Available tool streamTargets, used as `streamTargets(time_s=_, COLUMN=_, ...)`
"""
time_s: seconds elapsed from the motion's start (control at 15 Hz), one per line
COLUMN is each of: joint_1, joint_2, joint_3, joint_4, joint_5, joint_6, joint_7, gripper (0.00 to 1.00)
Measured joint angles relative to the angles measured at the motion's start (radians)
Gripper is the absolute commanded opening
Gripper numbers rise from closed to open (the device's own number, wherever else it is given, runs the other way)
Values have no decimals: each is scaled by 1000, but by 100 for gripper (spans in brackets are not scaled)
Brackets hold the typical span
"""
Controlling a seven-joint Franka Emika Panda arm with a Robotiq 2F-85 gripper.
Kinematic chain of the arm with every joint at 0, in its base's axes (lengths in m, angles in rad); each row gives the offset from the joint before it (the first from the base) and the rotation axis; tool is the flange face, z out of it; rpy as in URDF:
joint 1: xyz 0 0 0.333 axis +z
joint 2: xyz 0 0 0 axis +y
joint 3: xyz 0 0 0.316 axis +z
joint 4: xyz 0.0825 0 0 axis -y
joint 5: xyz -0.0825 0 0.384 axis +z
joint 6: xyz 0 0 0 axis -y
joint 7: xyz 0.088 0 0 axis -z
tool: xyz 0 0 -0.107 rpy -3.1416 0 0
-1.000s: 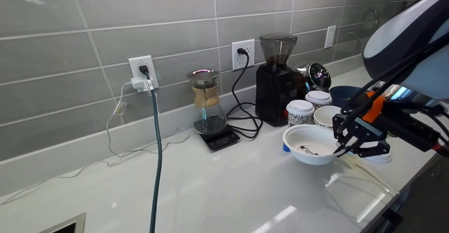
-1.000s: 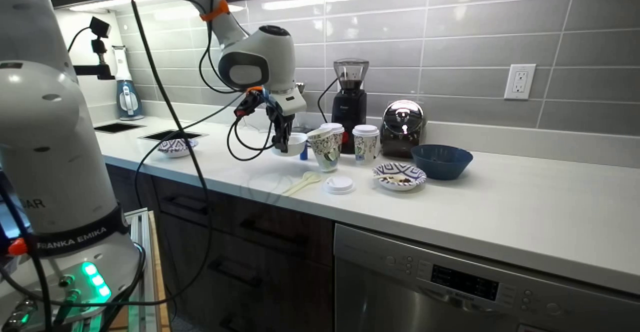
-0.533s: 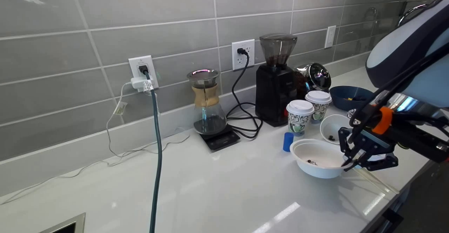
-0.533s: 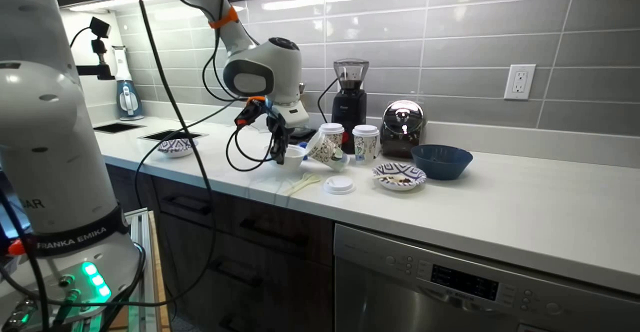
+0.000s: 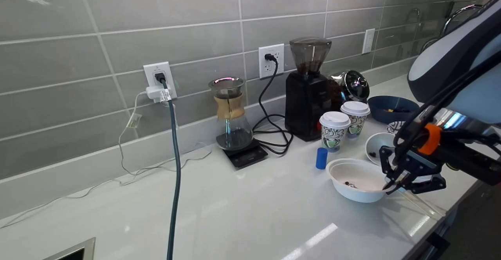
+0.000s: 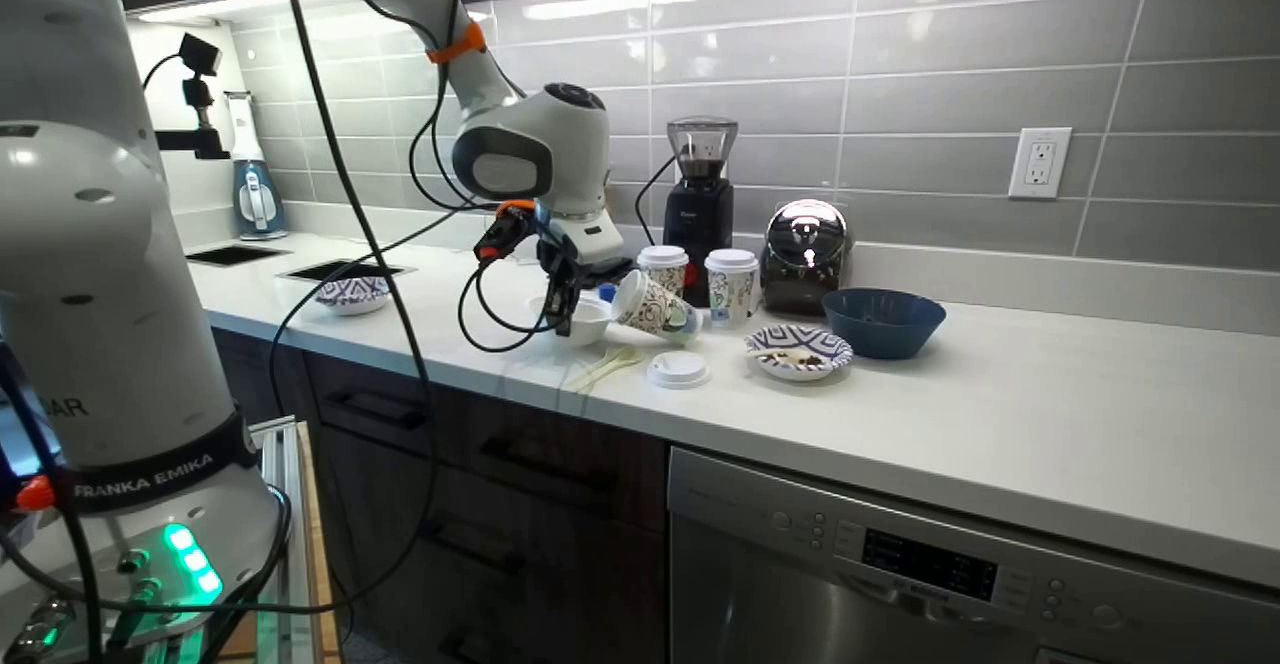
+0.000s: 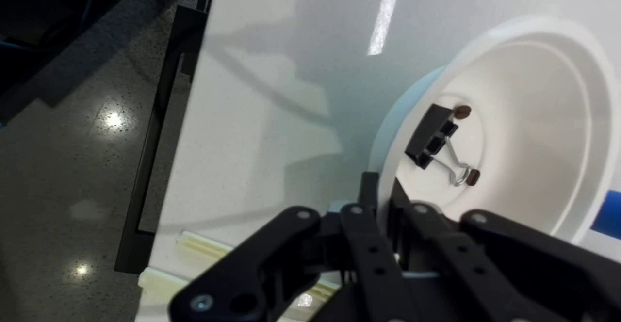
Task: Pick up the white bowl and move it to the right side of the kitchen counter
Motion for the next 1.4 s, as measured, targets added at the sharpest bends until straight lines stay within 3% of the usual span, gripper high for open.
streamTargets(time_s=0.8, joint_1=1, joint_2=27, joint_3=21, joint_4=24, joint_5=8, joint_6=-2, joint_7=-133, gripper=1)
streamTargets(time_s=0.87, joint_1=1, joint_2=29, joint_3=24, joint_4=25, joint_5=8, joint_6=-2, joint_7=-140, gripper=31)
streamTargets(time_s=0.93, joint_1=1, joint_2=30, joint_3=27, joint_4=27, joint_5=12, joint_6=-2, joint_7=-147, gripper=32)
streamTargets(time_s=1.4, joint_1=-5, joint_2=4, joint_3=27, joint_4=59, joint_5=63, joint_6=-5, joint_7=-212, gripper=79)
